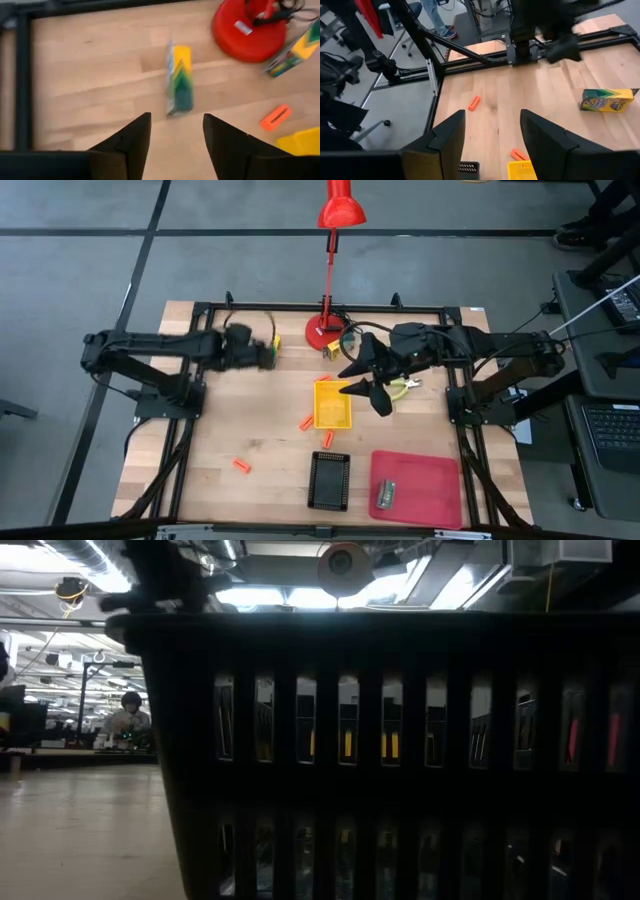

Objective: Pick & Place School Supplies
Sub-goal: Put the yellow crayon box into the pink bin

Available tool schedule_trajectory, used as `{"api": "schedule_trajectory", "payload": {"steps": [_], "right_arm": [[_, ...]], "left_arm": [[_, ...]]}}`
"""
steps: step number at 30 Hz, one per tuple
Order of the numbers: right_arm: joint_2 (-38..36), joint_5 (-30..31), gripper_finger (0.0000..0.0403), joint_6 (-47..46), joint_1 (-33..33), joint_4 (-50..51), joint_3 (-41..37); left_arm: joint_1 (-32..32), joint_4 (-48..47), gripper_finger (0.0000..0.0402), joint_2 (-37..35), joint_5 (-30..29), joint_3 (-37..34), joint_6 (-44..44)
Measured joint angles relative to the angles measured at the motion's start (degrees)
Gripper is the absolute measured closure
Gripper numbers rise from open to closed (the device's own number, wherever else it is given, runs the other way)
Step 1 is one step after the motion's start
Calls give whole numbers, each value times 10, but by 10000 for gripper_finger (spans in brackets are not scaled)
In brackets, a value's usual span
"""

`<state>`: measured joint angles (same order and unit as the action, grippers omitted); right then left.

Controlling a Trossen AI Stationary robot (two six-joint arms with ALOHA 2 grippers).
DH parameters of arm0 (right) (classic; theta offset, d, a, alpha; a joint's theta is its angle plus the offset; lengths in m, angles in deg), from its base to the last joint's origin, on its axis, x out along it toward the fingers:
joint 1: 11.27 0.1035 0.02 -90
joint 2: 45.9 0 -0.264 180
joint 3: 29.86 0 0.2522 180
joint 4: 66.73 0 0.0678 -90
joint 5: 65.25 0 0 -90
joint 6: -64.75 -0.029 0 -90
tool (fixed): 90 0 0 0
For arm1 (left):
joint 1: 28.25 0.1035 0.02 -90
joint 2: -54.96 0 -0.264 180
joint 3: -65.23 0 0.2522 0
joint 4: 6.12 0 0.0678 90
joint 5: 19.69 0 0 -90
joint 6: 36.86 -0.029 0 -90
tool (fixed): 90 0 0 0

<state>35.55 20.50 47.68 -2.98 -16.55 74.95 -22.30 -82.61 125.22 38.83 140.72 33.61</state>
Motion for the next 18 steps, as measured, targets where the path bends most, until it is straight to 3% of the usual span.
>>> {"api": "schedule_trajectory", "payload": {"steps": [4,9,13,18], "right_arm": [[-1,7,209,-1,0,-3,0],[-1,9,209,-2,8,-4,0],[-1,14,209,-1,16,-4,0],[-1,34,209,-2,24,-3,0]], "left_arm": [[115,98,210,3,73,1,-148],[236,122,217,43,118,0,-235],[285,162,218,93,154,0,-300],[302,192,217,157,195,0,-326]]}}
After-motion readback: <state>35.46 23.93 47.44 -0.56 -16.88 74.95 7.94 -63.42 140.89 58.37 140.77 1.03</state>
